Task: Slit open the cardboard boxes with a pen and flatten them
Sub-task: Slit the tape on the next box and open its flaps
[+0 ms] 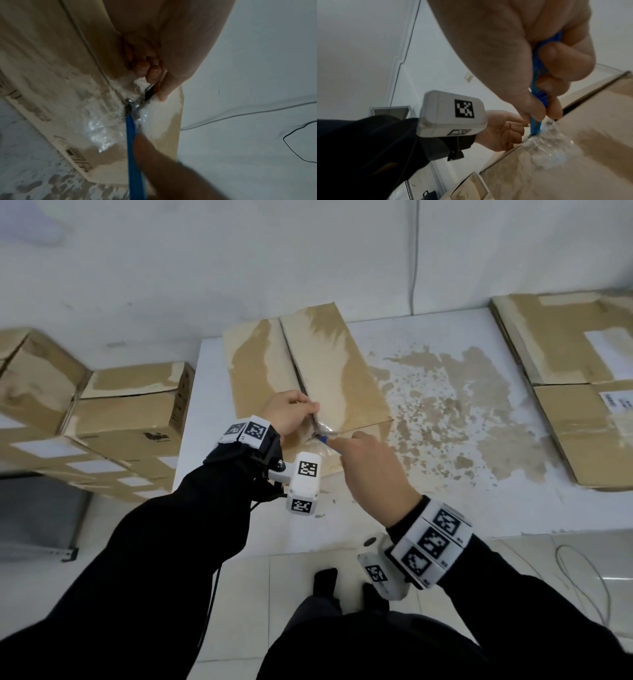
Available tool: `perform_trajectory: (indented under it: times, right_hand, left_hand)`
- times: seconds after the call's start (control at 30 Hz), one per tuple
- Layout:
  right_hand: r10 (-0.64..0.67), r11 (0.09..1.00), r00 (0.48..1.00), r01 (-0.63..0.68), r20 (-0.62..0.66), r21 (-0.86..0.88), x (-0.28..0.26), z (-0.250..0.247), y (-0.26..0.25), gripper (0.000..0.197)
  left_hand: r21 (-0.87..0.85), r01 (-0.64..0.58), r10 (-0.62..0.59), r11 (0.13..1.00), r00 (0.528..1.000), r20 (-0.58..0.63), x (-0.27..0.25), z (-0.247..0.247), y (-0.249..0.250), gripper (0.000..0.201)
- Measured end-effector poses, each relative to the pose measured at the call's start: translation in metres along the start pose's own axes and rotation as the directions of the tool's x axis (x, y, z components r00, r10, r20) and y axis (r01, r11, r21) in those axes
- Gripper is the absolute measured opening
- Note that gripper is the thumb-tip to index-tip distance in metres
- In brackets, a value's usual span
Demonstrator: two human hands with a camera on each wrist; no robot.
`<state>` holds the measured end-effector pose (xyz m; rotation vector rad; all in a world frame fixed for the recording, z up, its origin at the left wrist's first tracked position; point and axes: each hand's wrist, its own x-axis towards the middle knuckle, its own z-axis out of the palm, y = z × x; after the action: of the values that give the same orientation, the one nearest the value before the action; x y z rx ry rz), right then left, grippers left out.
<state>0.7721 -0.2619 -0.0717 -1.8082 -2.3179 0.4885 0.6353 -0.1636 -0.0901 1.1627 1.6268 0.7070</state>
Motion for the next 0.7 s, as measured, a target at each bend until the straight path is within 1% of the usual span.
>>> perform_trajectory:
  times: [0.1, 0.17, 0.23, 0.33, 0.4, 0.47, 0.6, 0.7]
  right_hand:
    - [-0.035, 0.999, 0.999, 0.035, 0.011, -0.006, 0.003, -0.004, 0.004, 0.048]
    - [0.002, 1.0, 1.0, -0.001, 0.017, -0.021, -0.004, -0.006, 0.011, 0.044]
    - [0.027, 0.999, 1.0, -0.026, 0.011, -0.039, -0.008, -0.005, 0.007, 0.044]
    - [-0.016, 0.998, 1.0, 0.017, 0.02, -0.053, -0.005, 0.0, -0.001, 0.049]
    - [-0.011, 1.0, 1.0, 0.012, 0.023, -0.029, -0.008, -0.002, 0.006, 0.05]
    - [0.002, 1.0, 1.0, -0.002, 0.011, 0.002, -0.013, -0.005, 0.014, 0.048]
    - [-0.042, 0.999, 0.999, 0.042, -0.015, -0.001, -0.004, -0.003, 0.007, 0.043]
    - [-0.056, 0.998, 0.998, 0.056, -0.03, 0.002, -0.006, -0.004, 0.017, 0.039]
  left_hand:
    - [-0.002, -0.02, 0.02, 1.0, 1.0, -0.011, -0.001, 0.001, -0.005, 0.026]
    - [-0.027, -0.029, 0.028, 0.999, 1.0, -0.014, 0.0, 0.002, -0.008, 0.027]
    - [-0.05, -0.037, 0.035, 0.998, 0.999, -0.036, 0.0, 0.003, -0.008, 0.026]
    - [-0.033, -0.056, 0.055, 0.998, 0.997, -0.048, -0.003, 0.003, -0.004, 0.022]
    - [-0.015, -0.065, 0.064, 0.998, 0.997, -0.047, -0.006, 0.003, -0.003, 0.021]
    - [-0.006, -0.06, 0.059, 0.998, 0.997, -0.053, -0.007, 0.003, -0.003, 0.02]
    - [-0.051, -0.039, 0.036, 0.998, 0.998, -0.052, -0.007, 0.002, -0.004, 0.021]
    - [-0.086, 0.002, -0.006, 0.996, 0.999, -0.047, -0.005, 0.0, -0.004, 0.021]
